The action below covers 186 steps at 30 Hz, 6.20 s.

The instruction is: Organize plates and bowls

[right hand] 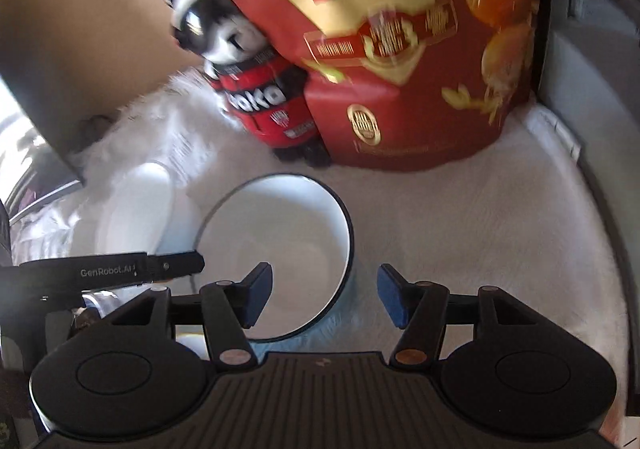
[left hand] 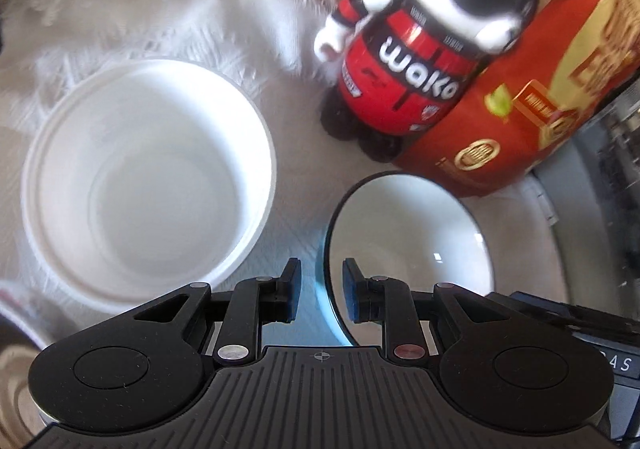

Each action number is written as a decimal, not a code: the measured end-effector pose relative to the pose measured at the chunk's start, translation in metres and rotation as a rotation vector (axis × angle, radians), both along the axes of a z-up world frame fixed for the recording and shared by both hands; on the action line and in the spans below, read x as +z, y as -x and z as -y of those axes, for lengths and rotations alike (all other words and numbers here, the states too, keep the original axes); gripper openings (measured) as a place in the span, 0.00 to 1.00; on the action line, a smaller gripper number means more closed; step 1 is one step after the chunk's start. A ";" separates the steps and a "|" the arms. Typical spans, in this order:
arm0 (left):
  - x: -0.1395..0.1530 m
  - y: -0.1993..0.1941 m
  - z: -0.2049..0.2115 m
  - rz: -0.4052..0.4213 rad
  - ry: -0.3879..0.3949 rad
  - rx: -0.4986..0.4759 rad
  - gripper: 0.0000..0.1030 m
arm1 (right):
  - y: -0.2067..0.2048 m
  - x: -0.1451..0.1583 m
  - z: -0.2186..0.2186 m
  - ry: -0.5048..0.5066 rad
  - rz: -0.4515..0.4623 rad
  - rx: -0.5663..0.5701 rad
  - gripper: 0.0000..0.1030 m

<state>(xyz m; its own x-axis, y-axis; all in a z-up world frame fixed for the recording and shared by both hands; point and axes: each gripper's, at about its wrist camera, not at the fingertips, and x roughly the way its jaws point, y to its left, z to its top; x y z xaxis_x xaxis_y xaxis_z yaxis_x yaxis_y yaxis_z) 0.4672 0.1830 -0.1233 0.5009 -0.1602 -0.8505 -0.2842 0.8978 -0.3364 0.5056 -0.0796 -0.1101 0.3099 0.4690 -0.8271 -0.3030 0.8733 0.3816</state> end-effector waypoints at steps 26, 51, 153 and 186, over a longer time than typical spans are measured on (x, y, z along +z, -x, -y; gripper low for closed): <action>0.013 -0.041 0.025 0.002 -0.034 -0.115 0.27 | -0.033 -0.040 -0.020 -0.060 -0.161 -0.071 0.37; 0.026 0.129 0.003 -0.025 0.063 0.040 0.27 | 0.095 -0.001 -0.024 -0.102 -0.092 0.146 0.38; 0.034 0.045 -0.168 0.091 0.124 0.172 0.23 | -0.009 -0.008 -0.212 -0.020 -0.117 0.149 0.37; 0.044 0.140 -0.015 -0.043 0.150 -0.039 0.22 | 0.123 0.050 -0.027 0.093 0.058 0.137 0.37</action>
